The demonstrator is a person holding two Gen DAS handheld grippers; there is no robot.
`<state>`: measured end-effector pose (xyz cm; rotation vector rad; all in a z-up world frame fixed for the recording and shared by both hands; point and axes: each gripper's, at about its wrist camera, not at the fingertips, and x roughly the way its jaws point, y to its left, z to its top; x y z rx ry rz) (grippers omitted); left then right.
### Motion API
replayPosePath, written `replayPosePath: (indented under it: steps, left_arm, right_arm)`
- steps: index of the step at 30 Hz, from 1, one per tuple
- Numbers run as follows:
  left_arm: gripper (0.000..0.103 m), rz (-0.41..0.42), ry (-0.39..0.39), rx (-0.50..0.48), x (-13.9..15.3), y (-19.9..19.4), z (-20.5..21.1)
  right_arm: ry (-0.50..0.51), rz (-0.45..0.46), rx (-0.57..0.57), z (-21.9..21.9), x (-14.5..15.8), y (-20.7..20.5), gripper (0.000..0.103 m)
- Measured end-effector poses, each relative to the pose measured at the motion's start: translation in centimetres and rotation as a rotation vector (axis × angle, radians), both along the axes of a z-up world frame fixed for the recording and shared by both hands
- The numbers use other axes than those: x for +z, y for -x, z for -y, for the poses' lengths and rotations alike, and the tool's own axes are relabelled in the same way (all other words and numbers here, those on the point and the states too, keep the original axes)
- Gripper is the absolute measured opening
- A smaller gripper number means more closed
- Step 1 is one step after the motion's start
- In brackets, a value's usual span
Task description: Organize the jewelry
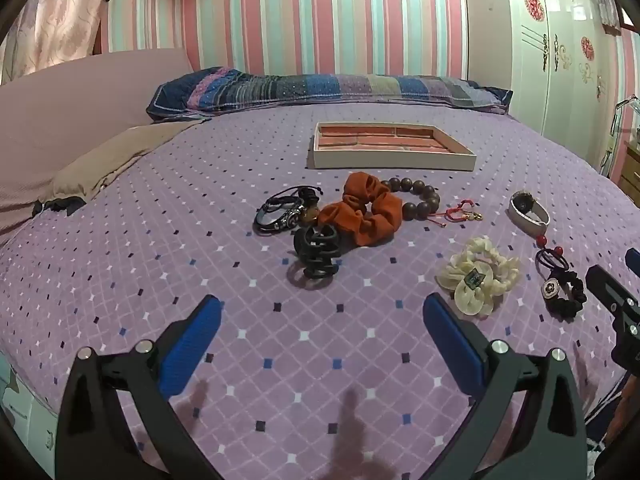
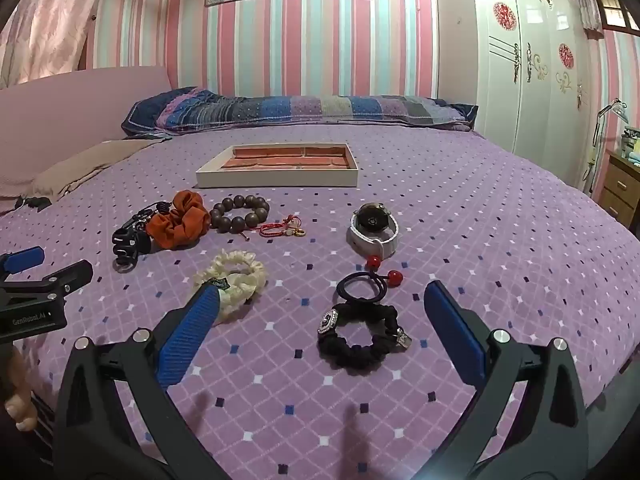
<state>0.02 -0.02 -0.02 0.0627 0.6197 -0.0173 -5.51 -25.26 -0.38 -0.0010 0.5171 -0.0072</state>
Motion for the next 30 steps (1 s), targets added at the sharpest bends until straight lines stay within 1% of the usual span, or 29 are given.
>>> replayPosePath:
  steps: [7,12,19,20,28,30]
  left_arm:
    - [0.099,0.002,0.009,-0.001,0.0,0.0,0.0]
    - [0.099,0.004,0.008,0.002,0.4,-0.1,-0.2]
    - [0.099,0.009,0.010,0.008,0.7,-0.4,0.5]
    - [0.099,0.013,0.020,0.012,0.7,0.0,-0.3]
    - [0.099,0.007,0.020,0.018,0.8,-0.5,0.1]
    - [0.099,0.011,0.025,0.019,0.9,-0.2,-0.6]
  right_arm:
    - [0.001,0.002,0.003,-0.3,0.0,-0.1,0.099]
    - [0.014,0.014,0.006,0.2,0.9,0.6,0.099]
    - [0.027,0.015,0.003,-0.3,0.7,0.5,0.099]
    - [0.027,0.014,0.002,-0.3,0.7,0.5,0.099]
    - [0.026,0.012,-0.007,-0.1,0.5,0.5,0.099]
    - [0.026,0.010,-0.008,-0.1,0.5,0.4,0.099]
